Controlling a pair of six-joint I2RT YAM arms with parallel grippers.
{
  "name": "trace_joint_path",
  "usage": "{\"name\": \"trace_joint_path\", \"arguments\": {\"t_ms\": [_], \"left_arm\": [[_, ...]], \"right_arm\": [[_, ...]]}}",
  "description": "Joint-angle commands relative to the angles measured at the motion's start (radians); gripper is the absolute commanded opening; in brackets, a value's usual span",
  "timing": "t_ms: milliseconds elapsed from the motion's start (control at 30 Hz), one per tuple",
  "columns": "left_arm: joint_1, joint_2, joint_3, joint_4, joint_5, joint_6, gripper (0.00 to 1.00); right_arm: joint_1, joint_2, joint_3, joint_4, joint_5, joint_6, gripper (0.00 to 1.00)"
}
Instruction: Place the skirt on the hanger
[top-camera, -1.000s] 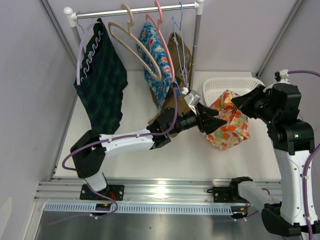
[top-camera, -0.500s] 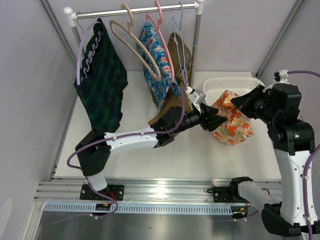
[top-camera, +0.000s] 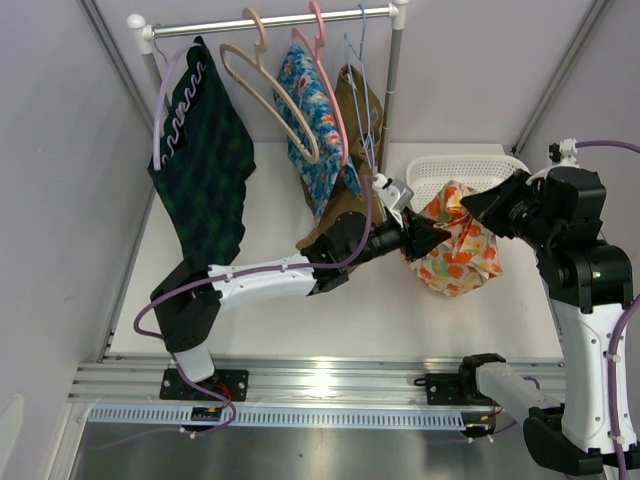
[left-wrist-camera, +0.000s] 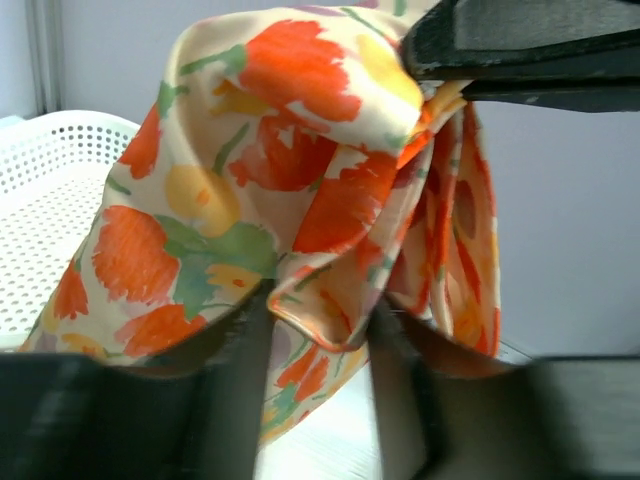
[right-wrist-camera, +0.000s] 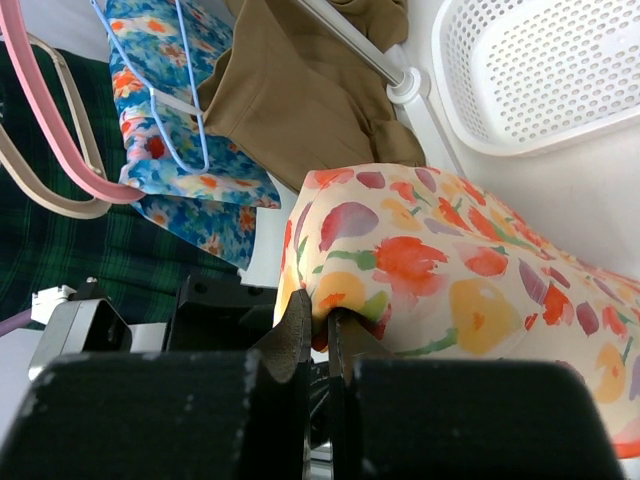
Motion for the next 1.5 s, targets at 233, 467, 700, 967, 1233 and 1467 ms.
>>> {"name": "trace_joint_path", "arguments": {"t_ms": [233,467,700,967,1233,1467], "left_arm": [[-0.008,-0.094,-0.018,-0.005,0.008,0.027,0.0],[-0.009,-0.252,-0.008,-0.389,-0.229,0.072,0.0],[-0.035,-0.426,-0.12,-0.746,-0.354,0.03,0.0],[-0.057,-0.646,-0.346,-0.954,-0.501,-0.022,0.0],[-0.057,-0.649,-0.475,-1.042,-0.53,-0.117,0.0],[-0.043,-0.597,-0.535,-0.993,-0.475,-0.161,0.0]], "right_arm": [[0.003,-0.012,-0.027,0.066,-0.001,-0.031,0.0],[0.005,-0.015,-0.09,0.058,-0.002,-0.061,0.0],[0.034,-0.041,-0.334,0.106,-0.033,-0.086,0.0],[0.274,-0.001,-0.529,0.175,0.18,-0.04,0.05],[0.399,0.134,-0.673,0.267,0.307,-0.023,0.36],[0.451,0.157,-0.742,0.287,0.372,0.014,0.52]]}}
